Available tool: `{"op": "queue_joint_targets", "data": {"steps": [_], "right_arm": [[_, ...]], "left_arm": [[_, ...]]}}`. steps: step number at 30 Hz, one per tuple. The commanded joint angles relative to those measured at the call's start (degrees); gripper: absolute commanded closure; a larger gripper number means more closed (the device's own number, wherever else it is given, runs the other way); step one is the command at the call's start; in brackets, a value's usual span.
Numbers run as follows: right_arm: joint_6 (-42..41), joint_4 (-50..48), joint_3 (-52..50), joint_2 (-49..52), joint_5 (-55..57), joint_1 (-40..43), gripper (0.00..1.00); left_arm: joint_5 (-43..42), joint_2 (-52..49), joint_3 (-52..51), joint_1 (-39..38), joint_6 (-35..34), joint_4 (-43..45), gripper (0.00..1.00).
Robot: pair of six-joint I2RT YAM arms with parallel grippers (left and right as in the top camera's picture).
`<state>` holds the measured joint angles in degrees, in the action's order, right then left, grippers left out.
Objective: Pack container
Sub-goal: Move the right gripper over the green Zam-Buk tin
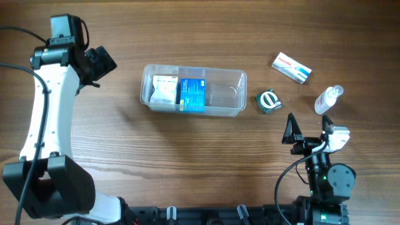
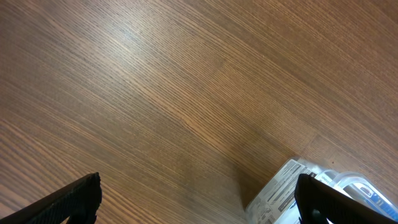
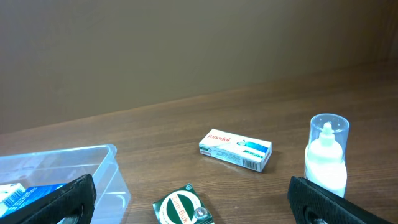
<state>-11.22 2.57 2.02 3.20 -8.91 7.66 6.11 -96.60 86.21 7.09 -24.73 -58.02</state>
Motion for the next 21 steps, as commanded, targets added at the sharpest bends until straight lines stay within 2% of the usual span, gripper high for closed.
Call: {"op": "queue_joint_targets", "data": {"steps": [1, 5, 9, 13, 16, 21], "right_arm": [[0.59, -0.15, -0.28, 0.07, 0.33, -0.09, 0.0], [-1.11, -0.35, -0.28, 0.07, -1.66, -0.09, 0.0], [-17.44, -0.85, -0.26, 0.07, -8.85, -0.09, 0.0], [-9.55, -1.79, 3.1, 0.2, -12.76, -0.09, 0.0], [-9.77, 0.0, 13.4, 3.63, -9.49, -0.09, 0.0], [-6.73, 14.73, 36.59, 24.26, -10.56, -0.09, 0.0]], "left_arm": [[-0.26, 0.07, 0.15, 0.22, 0.28, -0.11, 0.0], [-0.26, 0.07, 0.15, 0.22, 0.31, -0.11, 0.0], [-0.26, 0.07, 0.15, 0.22, 0.28, -0.11, 0.0], [-0.26, 0.07, 0.15, 0.22, 0.28, -0.11, 0.0], [-0.26, 0.07, 0.15, 0.22, 0.31, -0.11, 0.0], [-0.26, 0.07, 0.15, 0.22, 0.28, -0.11, 0.0]]}}
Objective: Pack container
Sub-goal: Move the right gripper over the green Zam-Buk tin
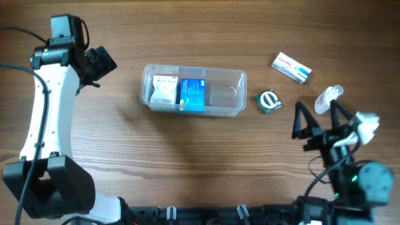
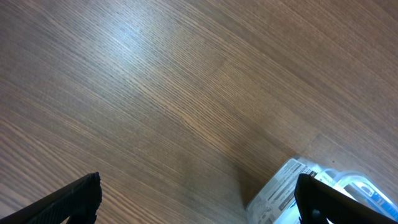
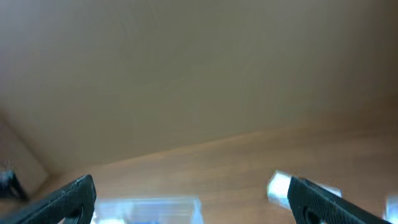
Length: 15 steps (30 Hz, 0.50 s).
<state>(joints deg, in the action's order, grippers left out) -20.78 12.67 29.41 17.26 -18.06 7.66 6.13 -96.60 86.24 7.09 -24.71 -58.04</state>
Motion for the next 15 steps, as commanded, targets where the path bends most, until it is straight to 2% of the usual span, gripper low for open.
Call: {"op": "queue_joint_targets", "data": {"steps": [1, 3, 4, 7, 10, 15], "right_arm": [[4.13, 9.81, 15.58, 16.17, -1.44, -0.09, 0.0], [8.46, 18.34, 25.33, 24.61, -0.98, -0.09, 0.0], [11.63, 28.11, 35.12, 32.63, 1.92, -0.09, 0.0], [14.86, 40.13, 47.28, 43.08, 5.16, -0.09, 0.0], [15.41, 46.36, 53.88, 50.53, 5.11, -0.09, 0.0], [14.4, 45.62, 54.53, 56.06, 5.16, -0.09, 0.0]], "left_arm": [[-0.28, 0.07, 0.13, 0.22, 0.26, -0.09, 0.0], [-0.28, 0.07, 0.13, 0.22, 0.26, -0.09, 0.0], [-0.28, 0.07, 0.13, 0.22, 0.26, -0.09, 0.0], [-0.28, 0.07, 0.13, 0.22, 0.26, -0.09, 0.0], [-0.28, 0.07, 0.13, 0.22, 0.28, -0.09, 0.0], [-0.28, 0.07, 0.13, 0.22, 0.28, -0.09, 0.0]]}}
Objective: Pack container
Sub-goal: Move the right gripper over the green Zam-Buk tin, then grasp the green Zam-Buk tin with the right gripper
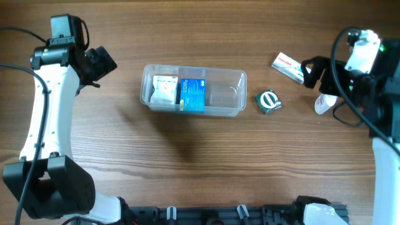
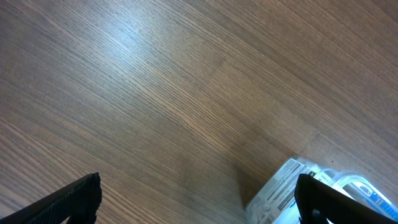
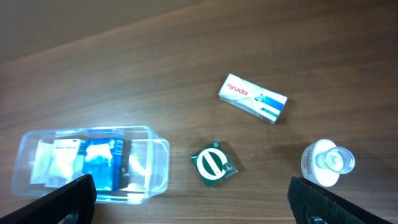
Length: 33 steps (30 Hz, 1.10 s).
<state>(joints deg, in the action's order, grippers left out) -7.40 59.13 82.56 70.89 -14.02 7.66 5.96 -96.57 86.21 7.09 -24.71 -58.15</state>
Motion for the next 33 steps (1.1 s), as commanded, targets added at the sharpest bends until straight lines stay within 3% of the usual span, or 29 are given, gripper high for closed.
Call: {"op": "queue_joint_targets", "data": {"steps": [1, 4, 9, 14, 20, 27, 33], "right_arm": [[1.4, -0.37, 1.36, 3.21, 1.05, -0.09, 0.0], [7.56, 2.97, 1.36, 5.16, -6.45, -0.94, 0.0], [9.33, 5.62, 1.31, 10.38, 7.93, -9.9, 0.0], [11.13, 4.59, 1.31, 17.33, 6.75, -12.31, 0.01], [15.74, 4.09, 0.79, 27.36, 6.73, -12.37, 0.15], [16.41, -6.73, -8.72, 30.53, 6.78, -12.37, 0.17], [17.99, -20.55, -19.67, 30.86, 6.73, -12.37, 0.1]], "left_arm": [[-0.11, 0.04, 0.15, 0.22, 0.28, 0.02, 0.0], [-0.11, 0.04, 0.15, 0.22, 0.26, 0.02, 0.0], [-0.11, 0.04, 0.15, 0.22, 0.26, 0.02, 0.0], [-0.11, 0.04, 0.15, 0.22, 0.28, 0.02, 0.0], [-0.11, 0.04, 0.15, 0.22, 0.28, 0.02, 0.0], [-0.11, 0.04, 0.15, 0.22, 0.28, 0.02, 0.0], [-0.11, 0.04, 0.15, 0.22, 0.28, 0.02, 0.0]]}}
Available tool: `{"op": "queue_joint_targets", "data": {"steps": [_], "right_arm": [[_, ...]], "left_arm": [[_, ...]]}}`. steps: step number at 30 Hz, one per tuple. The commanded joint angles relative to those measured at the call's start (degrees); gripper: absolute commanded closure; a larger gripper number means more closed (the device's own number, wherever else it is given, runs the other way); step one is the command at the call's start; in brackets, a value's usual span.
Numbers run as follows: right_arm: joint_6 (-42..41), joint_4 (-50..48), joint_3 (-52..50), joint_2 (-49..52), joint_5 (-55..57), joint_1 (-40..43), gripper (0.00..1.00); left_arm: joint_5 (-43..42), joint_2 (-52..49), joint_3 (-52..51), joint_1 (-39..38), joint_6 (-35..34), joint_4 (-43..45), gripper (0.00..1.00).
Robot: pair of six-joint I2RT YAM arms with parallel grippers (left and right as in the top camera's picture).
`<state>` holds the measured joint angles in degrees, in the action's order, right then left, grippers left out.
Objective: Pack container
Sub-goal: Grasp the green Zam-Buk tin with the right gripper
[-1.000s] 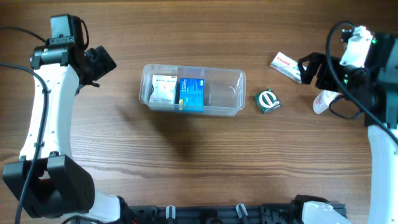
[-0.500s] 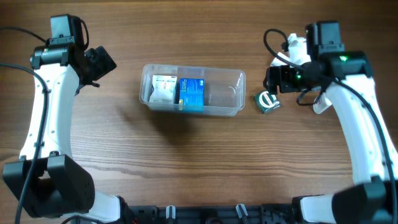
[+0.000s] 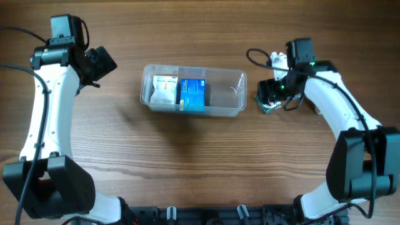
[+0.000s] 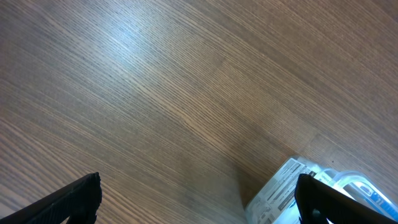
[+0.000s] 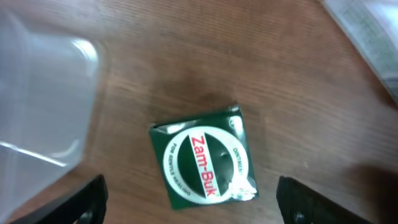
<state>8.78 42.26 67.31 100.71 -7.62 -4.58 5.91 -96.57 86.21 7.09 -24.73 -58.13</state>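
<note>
The clear plastic container lies mid-table with a white box and a blue box inside; its right part holds nothing. Right of it lies a green Zam-Buk box, flat on the wood. My right gripper hangs open just above it, one finger on each side, not touching; in the overhead view the right gripper covers part of the green box. My left gripper is open over bare wood left of the container's corner, also seen as the left gripper.
A blurred white box edge shows at the upper right of the right wrist view. The right arm crosses the spot right of the green box, hiding what lies there. The wooden table stretches bare in front of the container.
My right gripper has moved from high at the table's far right edge to low over the green Zam-Buk box beside the container. The left arm and container contents are unchanged.
My right gripper first sat low near the front right, looking across at the items. It then stood higher and tilted up, then high at the far right looking down on the container, green box, white box and bottle. Now it straddles the green box, open. The left arm never moved.
</note>
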Motion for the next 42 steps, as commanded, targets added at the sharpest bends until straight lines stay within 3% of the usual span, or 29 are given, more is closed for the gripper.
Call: {"op": "queue_joint_targets", "data": {"steps": [1, 13, 19, 22, 25, 27, 30, 34, 39, 42], "right_arm": [[2.29, -5.79, -5.9, 1.09, 0.33, -0.13, 0.09], [6.4, -17.27, -12.41, 1.11, 0.35, -0.13, 0.05], [6.03, -17.09, -12.44, 1.11, 0.39, -0.13, 0.25], [4.48, -17.14, -12.44, 1.11, 2.6, -0.13, 0.29], [4.5, -17.16, -12.44, 1.11, 2.75, -0.13, 0.28], [4.57, -17.2, -12.46, 1.11, 2.75, -0.13, 0.14], [4.74, -18.27, -12.59, 1.36, 2.69, -0.13, 0.1], [4.74, -18.45, -12.59, 2.12, 2.69, -0.13, 0.2], [4.61, -19.21, -12.59, 5.33, 2.54, -0.13, 0.21], [4.52, -19.21, -12.35, 5.14, 2.86, -0.13, 0.27]], "left_arm": [[-0.07, 0.04, 0.15, 0.22, 0.28, 0.0, 0.0], [-0.07, 0.04, 0.15, 0.22, 0.31, 0.0, 0.0], [-0.07, 0.04, 0.15, 0.22, 0.28, 0.0, 0.0], [-0.07, 0.04, 0.15, 0.22, 0.28, 0.0, 0.0], [-0.07, 0.04, 0.15, 0.22, 0.31, 0.0, 0.0], [-0.07, 0.04, 0.15, 0.22, 0.31, 0.0, 0.0], [-0.07, 0.04, 0.15, 0.22, 0.31, 0.0, 0.0], [-0.07, 0.04, 0.15, 0.22, 0.28, 0.0, 0.0], [-0.07, 0.04, 0.15, 0.22, 0.28, 0.0, 0.0], [-0.07, 0.04, 0.15, 0.22, 0.28, 0.0, 0.0]]}}
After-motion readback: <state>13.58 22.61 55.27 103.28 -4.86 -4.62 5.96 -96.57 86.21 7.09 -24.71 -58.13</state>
